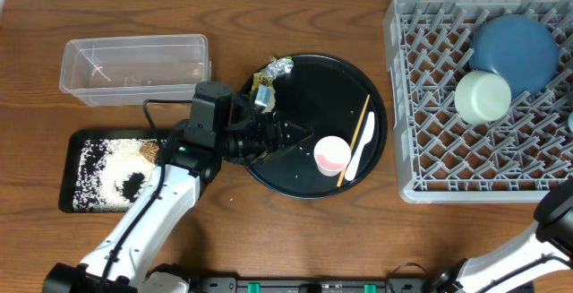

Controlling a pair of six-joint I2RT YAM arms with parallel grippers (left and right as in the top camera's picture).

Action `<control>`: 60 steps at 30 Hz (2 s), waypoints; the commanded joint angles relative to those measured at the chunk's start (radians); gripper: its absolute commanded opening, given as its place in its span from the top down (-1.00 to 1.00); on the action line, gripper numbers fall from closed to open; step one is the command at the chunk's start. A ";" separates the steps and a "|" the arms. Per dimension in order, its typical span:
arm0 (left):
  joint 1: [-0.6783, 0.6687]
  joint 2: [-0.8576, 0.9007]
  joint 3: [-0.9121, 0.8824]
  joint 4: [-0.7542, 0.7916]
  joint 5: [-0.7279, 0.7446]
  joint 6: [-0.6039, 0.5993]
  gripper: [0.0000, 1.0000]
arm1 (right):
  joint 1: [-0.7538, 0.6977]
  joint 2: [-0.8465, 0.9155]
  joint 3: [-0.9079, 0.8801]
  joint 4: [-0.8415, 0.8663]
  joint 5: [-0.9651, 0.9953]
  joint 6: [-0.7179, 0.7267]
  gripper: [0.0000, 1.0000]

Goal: Sort waste into correct bins and load items into the dishwasher rack
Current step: 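Reach the left gripper to the pink cup on the round tray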

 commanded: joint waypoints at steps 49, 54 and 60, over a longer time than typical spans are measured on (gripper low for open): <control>-0.235 -0.096 0.197 -0.578 -0.731 0.262 -0.88 | 0.595 -0.054 0.507 -0.482 -0.290 -0.071 -0.98; -0.341 -0.098 0.256 -0.617 -0.845 0.287 -0.88 | 0.595 -0.053 0.502 -0.493 -0.291 -0.071 -0.99; -0.365 -0.001 0.256 -0.624 -0.890 0.276 -0.88 | 0.596 -0.052 0.502 -0.513 -0.293 -0.071 -0.99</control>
